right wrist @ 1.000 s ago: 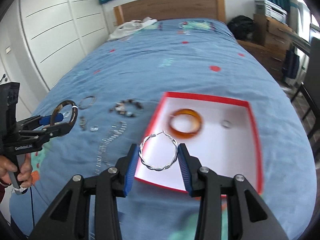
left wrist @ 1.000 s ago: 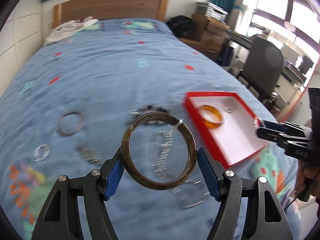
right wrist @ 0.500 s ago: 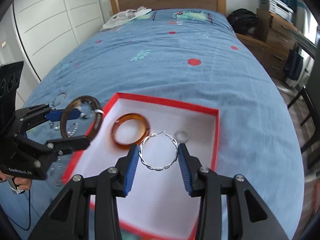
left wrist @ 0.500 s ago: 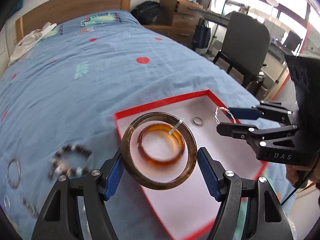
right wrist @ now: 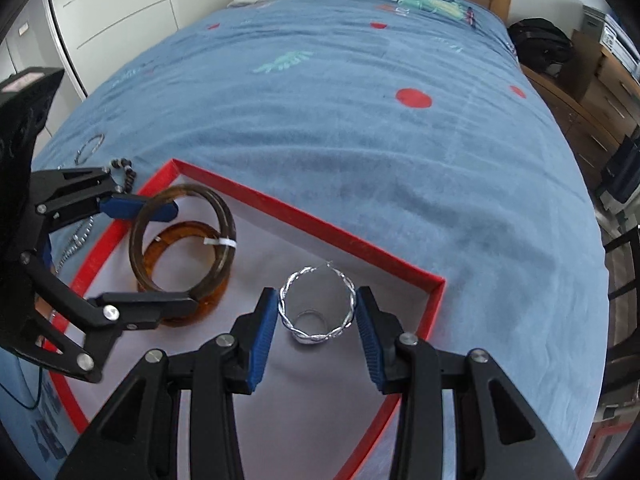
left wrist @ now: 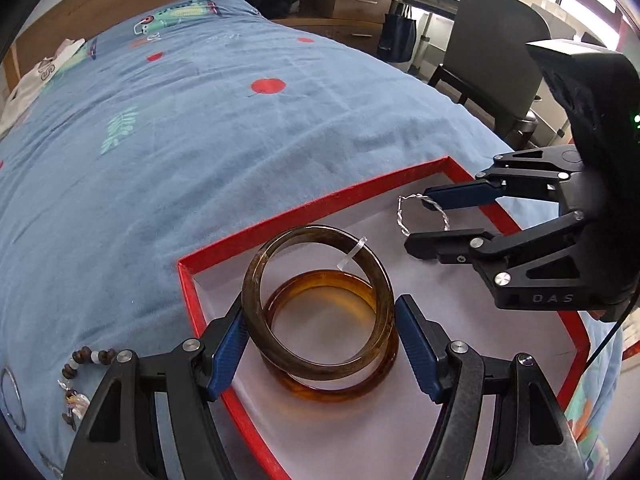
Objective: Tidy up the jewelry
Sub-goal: 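Carry the dark bangle and silver hoop into the red box and release both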
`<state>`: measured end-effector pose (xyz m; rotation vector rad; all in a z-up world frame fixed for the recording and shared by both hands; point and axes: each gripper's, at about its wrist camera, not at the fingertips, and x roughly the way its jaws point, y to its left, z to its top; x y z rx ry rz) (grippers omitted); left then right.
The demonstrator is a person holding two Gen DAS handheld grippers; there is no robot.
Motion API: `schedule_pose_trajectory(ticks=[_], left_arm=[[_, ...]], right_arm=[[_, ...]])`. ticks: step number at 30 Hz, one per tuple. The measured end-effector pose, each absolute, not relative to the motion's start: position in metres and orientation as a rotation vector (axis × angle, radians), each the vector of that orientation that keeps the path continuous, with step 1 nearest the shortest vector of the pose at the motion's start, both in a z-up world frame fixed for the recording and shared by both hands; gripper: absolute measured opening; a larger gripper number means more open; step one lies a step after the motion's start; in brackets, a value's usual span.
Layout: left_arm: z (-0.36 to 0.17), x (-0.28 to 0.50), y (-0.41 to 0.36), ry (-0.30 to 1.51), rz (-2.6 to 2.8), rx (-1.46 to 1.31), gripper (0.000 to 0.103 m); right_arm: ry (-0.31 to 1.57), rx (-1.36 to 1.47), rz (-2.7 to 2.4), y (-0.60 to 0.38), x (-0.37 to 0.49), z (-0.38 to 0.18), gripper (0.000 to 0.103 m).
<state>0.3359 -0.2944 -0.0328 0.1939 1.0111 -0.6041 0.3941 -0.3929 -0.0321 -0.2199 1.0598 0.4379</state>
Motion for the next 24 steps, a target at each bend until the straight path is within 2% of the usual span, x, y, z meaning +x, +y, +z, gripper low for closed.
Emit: schedule_pose_trajectory(ticks=[6, 24], left_arm=[[-0.036, 0.336, -0.295, 1.014, -0.614, 0.226, 0.070], [-0.038, 0.339, -0.297, 1.012, -0.609, 0.250, 0.071]], right_arm=[[1.078, -0.339, 0.454, -0.379, 0.394, -0.044, 0.039], [1.090, -0.399, 0.456, -0.380, 0.396, -0.032, 0.039]])
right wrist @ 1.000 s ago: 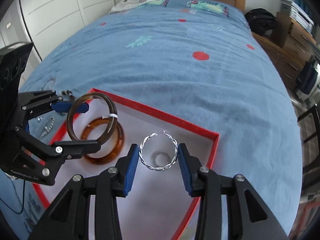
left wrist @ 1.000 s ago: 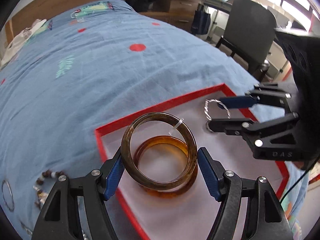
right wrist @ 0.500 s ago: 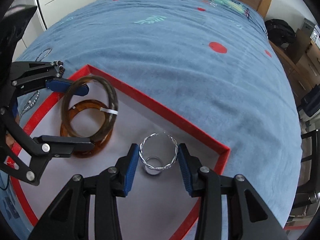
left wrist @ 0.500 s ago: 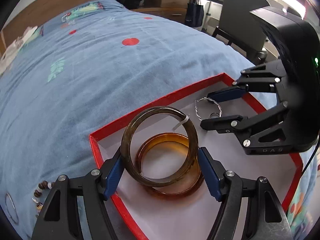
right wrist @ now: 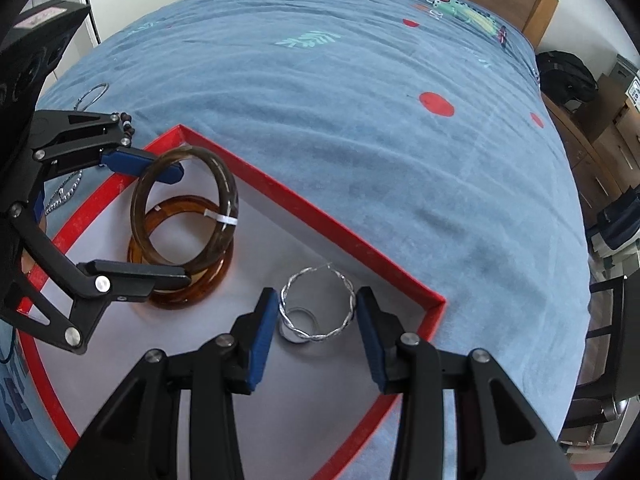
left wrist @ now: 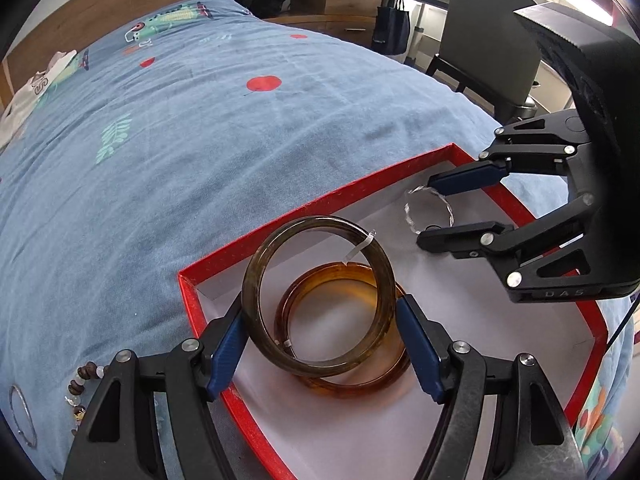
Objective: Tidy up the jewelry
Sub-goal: 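Carry the dark bangle and silver hoop into the red box and release both, then withdraw both grippers from the red box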
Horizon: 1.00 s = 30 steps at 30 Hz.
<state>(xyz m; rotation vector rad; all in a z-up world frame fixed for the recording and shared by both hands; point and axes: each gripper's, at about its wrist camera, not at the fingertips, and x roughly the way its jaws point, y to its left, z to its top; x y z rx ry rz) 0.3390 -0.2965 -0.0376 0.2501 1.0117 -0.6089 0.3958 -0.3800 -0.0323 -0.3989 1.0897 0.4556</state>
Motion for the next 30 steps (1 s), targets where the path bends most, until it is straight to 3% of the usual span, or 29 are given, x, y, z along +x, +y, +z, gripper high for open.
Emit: schedule_pose_trajectory(ticks=[15, 17, 30], left_arm=[[-0.035, 0.335, -0.299, 1.024, -0.595, 0.267, 0.073], [-0.034, 0.334, -0.299, 1.021, -0.599, 0.265, 0.077], [0.006, 0.303, -0.279, 0.945, -0.557, 0.192, 0.082]], right_arm=[[1.118, -0.409, 0.421, -0.381, 0.391, -0.030, 0.040], [1.103, -0.401, 0.411, -0.383, 0.389, -0.025, 0.040], [0.948, -0.229, 0.252, -0.434, 0.319, 0.071, 0.040]])
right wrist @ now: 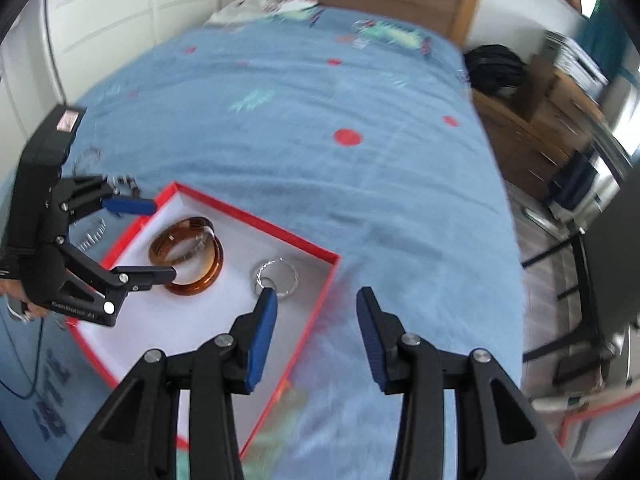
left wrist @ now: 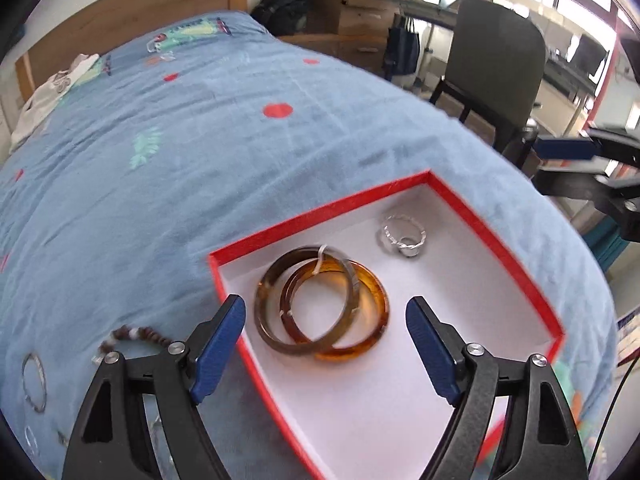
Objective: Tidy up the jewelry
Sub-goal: 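Withdraw both grippers from the red box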
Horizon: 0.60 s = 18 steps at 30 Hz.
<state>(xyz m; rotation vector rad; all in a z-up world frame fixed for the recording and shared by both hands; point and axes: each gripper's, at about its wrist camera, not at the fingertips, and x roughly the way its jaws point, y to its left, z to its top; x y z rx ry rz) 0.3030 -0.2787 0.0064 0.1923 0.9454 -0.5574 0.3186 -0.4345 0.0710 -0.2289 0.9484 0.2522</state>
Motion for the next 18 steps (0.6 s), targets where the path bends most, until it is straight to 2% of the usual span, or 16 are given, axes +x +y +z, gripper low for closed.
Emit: schedule_pose_trajectory(ticks=[8, 18], left_arm=[[0.062, 0.250, -0.219, 0.865, -0.514, 0.118, 0.083], [0.112, 0.178, -0.081, 0.804, -0.297, 0.131, 0.084]], right_arm=[[0.878, -0.111, 0.210, -0.426, 0.239, 0.121, 0.040], [0.792, -0.065, 0.268, -0.353, 0.166, 0.158, 0.040]])
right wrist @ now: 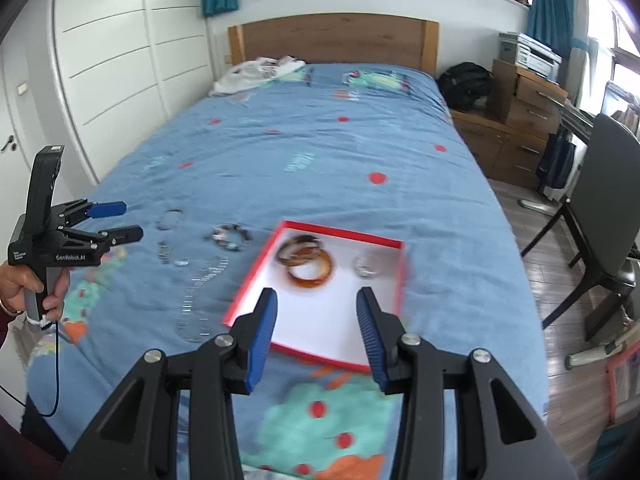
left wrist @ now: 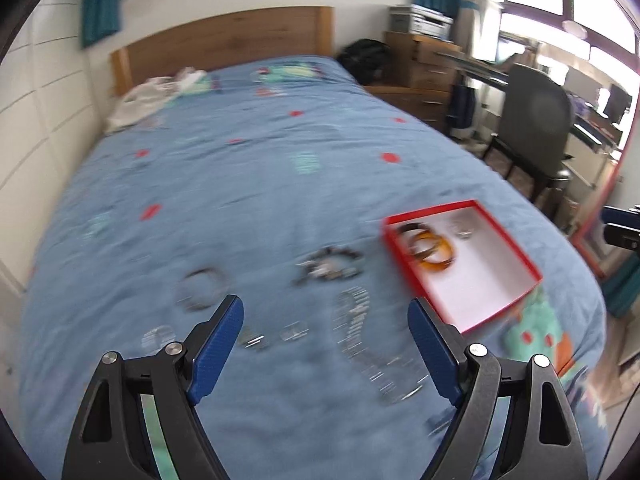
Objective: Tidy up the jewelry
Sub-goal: 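Withdraw both grippers from the red box, then grasp the twisted silver hoop with the left gripper while the right gripper grasps the small silver ring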
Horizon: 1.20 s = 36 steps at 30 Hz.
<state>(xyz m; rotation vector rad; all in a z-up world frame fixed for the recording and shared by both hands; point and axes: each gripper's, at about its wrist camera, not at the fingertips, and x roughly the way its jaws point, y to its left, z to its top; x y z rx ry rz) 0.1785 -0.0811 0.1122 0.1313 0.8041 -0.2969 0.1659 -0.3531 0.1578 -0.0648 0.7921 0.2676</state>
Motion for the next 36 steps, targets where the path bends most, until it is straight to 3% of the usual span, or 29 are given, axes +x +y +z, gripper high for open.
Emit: schedule_pose_trajectory(ticks=[11, 20, 36], left_arm=[[0.136, 0.117, 0.053, 0.737, -0.085, 0.102, 0.088], [0.107, 0.112, 0.111, 0.749, -0.012, 0.026, 0.088], [-0.006, 0.206, 0.128, 0.886, -0.001, -0.064, 0.088]], right_arm=[[0.716, -0.060, 0.339, -0.259, 0.128, 0.177, 0.040], [0.692, -0.038, 0.350, -0.207, 0.140, 0.176, 0.040], [0.894, 0.011, 0.432, -0.116, 0.251, 0.023, 0.039]])
